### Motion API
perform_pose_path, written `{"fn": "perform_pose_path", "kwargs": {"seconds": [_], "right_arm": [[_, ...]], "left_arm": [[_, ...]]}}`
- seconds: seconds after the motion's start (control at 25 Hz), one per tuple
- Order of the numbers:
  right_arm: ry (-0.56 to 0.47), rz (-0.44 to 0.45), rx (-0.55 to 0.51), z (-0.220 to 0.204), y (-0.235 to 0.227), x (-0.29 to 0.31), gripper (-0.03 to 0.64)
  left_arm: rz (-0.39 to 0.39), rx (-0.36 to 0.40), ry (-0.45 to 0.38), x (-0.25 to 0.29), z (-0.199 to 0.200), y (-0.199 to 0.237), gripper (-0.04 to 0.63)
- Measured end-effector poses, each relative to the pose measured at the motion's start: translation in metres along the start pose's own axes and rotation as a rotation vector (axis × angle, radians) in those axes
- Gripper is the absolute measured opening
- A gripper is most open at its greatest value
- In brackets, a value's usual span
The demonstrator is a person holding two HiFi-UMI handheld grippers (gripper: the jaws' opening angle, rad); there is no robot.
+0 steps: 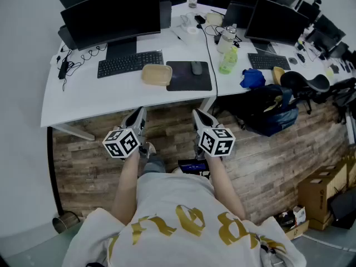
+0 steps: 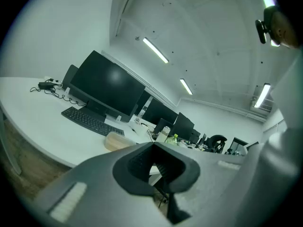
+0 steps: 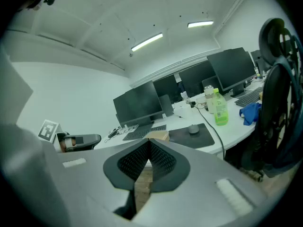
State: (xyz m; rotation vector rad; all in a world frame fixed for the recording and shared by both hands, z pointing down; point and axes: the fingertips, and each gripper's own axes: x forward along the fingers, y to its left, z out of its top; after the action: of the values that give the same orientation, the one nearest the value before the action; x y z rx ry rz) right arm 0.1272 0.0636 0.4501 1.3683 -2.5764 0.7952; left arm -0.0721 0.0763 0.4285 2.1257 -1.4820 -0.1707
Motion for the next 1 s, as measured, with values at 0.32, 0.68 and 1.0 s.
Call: {"fn": "perform_pose_path", "kwargs": {"seconds": [0.32,0.68,1.0], "right_arm": [[-0.003,-0.020,0.003,0.002,-0.010,-0.001,0.025],[0.005,0.017,0.043,0.009,-0.017,0.031,0.123],[0.081,0.014,0.075,0.011,-0.037,0.113,0.135]], "left_arm": [[0.018,0.005,-0.017,0.001,0.003,0.004,0.000],[0.045,-0.031,-0.019,0.030,0.008,0.031,0.084],[0.097,-0.037,0.034,0.083,0.017,0.091,0.090]]}}
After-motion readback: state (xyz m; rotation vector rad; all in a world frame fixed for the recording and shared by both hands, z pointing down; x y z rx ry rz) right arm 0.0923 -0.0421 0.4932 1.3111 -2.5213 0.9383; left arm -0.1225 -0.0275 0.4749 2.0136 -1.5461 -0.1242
